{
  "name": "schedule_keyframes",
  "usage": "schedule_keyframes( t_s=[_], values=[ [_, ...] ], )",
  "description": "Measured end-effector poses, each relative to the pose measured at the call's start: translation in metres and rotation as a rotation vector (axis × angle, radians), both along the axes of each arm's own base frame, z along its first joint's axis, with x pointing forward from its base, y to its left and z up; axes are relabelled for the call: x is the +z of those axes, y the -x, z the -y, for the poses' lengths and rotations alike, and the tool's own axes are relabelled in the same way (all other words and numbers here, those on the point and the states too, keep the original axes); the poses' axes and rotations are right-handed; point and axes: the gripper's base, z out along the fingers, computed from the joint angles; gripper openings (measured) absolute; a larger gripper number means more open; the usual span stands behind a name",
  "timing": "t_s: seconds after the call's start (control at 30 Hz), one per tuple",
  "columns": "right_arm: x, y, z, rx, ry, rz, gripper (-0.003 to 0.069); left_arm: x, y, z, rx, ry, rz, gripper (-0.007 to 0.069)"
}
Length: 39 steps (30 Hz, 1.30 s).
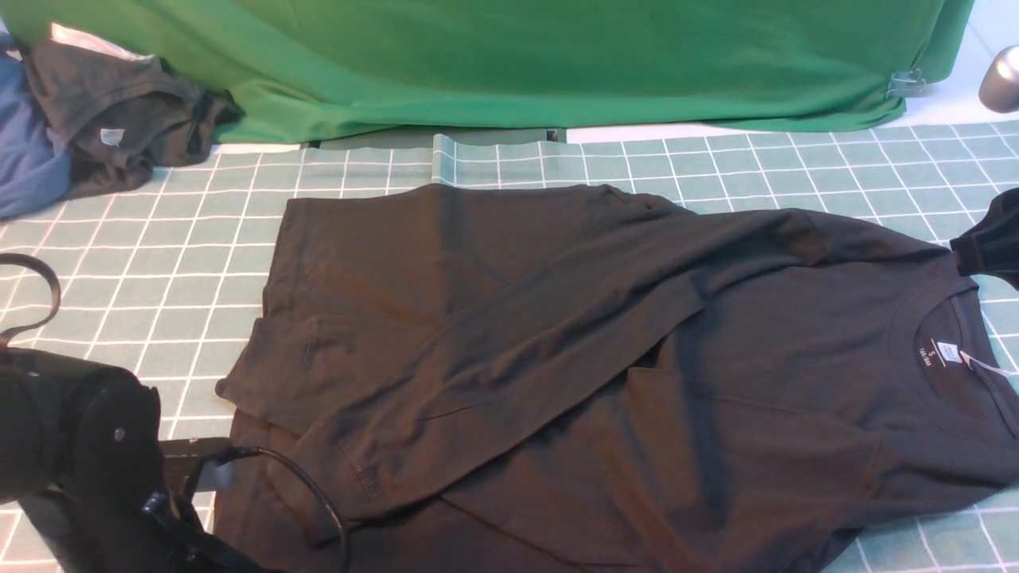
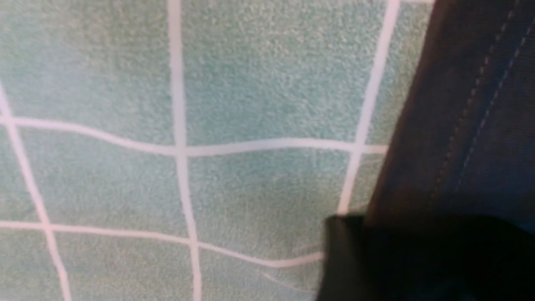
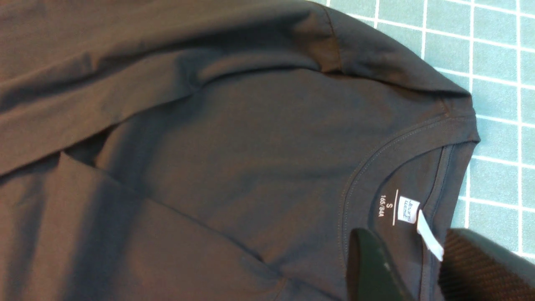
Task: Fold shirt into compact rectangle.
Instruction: 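Grasp the near edge of the shirt at its hem and shoulder corners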
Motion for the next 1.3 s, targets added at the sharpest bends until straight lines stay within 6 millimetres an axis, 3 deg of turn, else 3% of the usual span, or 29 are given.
schedule_keyframes(
  t_s=[0.2, 0.33, 0.5, 0.67, 0.83, 0.97, 1.0, 1.03, 1.13, 1.3],
  values=[
    [0.000, 0.001, 0.000, 0.014, 0.012, -0.005, 0.0242, 0.000, -0.001, 0.003, -0.047, 0.031, -0.003, 0.0046],
    [-0.002, 0.006, 0.001, 0.072, 0.062, -0.076, 0.0242, 0.005, 0.001, -0.001, -0.103, 0.001, -0.028, 0.0010],
    [-0.002, 0.021, -0.006, 0.151, 0.015, -0.249, 0.0242, 0.033, 0.004, -0.007, -0.116, -0.033, 0.077, 0.0004],
    [-0.008, 0.038, -0.034, 0.377, -0.136, -0.349, 0.0242, 0.057, 0.017, -0.010, -0.090, -0.013, 0.192, 0.0004],
    [-0.042, 0.061, -0.071, 0.585, -0.048, -0.355, 0.0255, 0.069, 0.025, -0.012, -0.075, -0.001, 0.256, 0.0004],
    [-0.076, 0.082, -0.097, 0.735, 0.052, -0.305, 0.0374, 0.070, 0.027, -0.011, -0.064, 0.010, 0.256, 0.0004],
    [-0.076, 0.082, -0.099, 0.743, 0.055, -0.294, 0.0383, 0.070, 0.027, -0.011, -0.064, 0.010, 0.256, 0.0004],
    [-0.091, 0.089, -0.109, 0.809, 0.105, -0.260, 0.0454, 0.070, 0.026, -0.011, -0.063, 0.013, 0.257, 0.0004],
    [-0.114, 0.096, -0.122, 0.893, 0.177, -0.256, 0.0554, 0.070, 0.026, -0.011, -0.060, 0.018, 0.266, 0.0004],
    [-0.145, 0.096, -0.135, 0.965, 0.273, -0.310, 0.0576, 0.070, 0.026, -0.010, -0.057, 0.023, 0.265, 0.0004]
  ],
)
